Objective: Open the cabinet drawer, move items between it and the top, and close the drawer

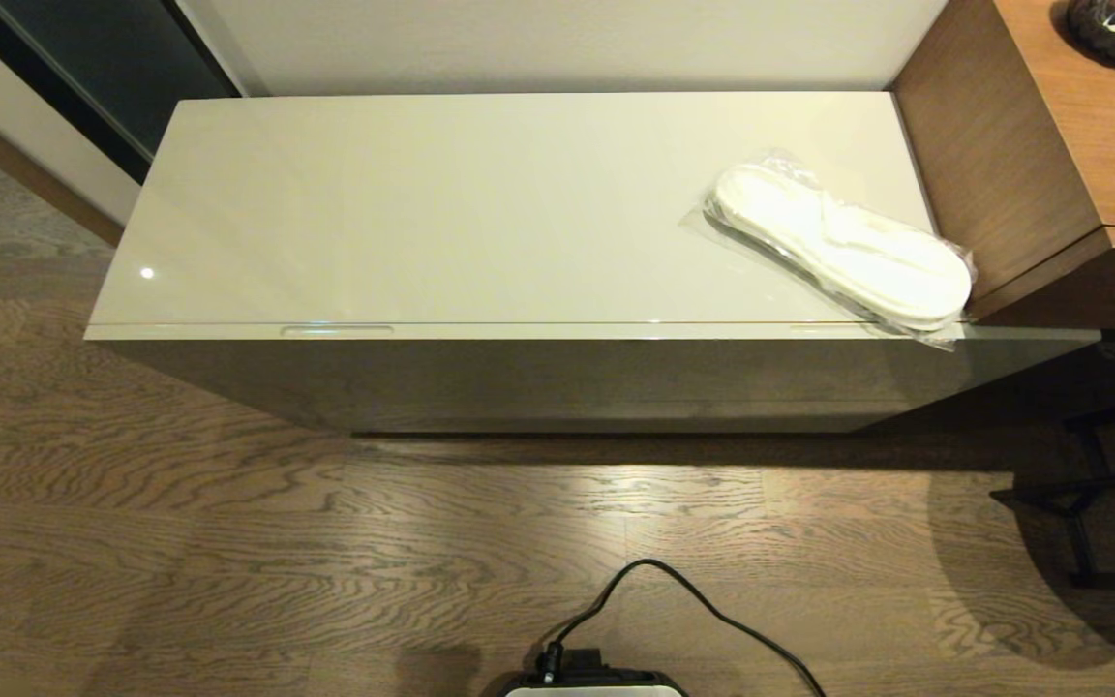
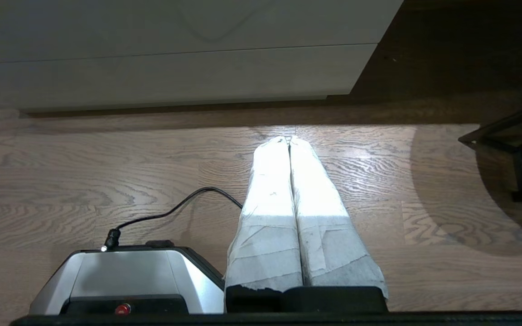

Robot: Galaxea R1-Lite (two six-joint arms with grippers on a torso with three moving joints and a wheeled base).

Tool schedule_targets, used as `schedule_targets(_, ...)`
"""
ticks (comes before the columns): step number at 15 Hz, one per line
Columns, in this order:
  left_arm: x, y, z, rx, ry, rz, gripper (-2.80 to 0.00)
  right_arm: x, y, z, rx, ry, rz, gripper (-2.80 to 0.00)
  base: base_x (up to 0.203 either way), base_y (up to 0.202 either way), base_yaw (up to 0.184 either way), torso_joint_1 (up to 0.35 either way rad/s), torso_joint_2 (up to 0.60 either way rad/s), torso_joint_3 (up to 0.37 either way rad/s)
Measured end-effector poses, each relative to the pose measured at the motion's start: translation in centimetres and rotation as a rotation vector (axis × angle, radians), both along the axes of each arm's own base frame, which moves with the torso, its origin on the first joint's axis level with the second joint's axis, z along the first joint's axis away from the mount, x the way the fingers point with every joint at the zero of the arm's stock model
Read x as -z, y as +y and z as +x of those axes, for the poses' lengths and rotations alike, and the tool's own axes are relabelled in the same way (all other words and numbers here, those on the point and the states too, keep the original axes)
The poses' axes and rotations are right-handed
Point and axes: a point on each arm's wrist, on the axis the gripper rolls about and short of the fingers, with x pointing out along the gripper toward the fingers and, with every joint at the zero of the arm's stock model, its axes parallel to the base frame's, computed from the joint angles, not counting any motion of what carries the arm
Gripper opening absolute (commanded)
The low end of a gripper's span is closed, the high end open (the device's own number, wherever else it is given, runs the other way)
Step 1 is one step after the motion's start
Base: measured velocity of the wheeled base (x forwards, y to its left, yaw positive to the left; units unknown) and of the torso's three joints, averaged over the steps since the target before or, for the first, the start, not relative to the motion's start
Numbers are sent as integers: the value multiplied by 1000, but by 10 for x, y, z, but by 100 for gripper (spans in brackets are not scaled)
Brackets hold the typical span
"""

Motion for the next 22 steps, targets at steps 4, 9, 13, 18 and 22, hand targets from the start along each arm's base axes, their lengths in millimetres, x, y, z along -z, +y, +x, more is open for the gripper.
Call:
schedule_targets(4, 0, 0, 0, 0, 0, 0, -280, 0, 0, 0, 0, 0, 0, -280, 0, 0, 0, 0, 0, 0)
schedule_targets(9, 0, 0, 0, 0, 0, 0, -280, 0, 0, 0, 0, 0, 0, -280, 0, 0, 0, 0, 0, 0)
schedule_targets(13, 0, 0, 0, 0, 0, 0, -280, 0, 0, 0, 1, 0, 0, -280, 0, 0, 0, 0, 0, 0)
schedule_targets(18, 0, 0, 0, 0, 0, 0, -280, 0, 0, 0, 0, 0, 0, -280, 0, 0, 0, 0, 0, 0)
schedule_targets(22, 0, 0, 0, 0, 0, 0, -280, 0, 0, 0, 0, 0, 0, -280, 0, 0, 0, 0, 0, 0)
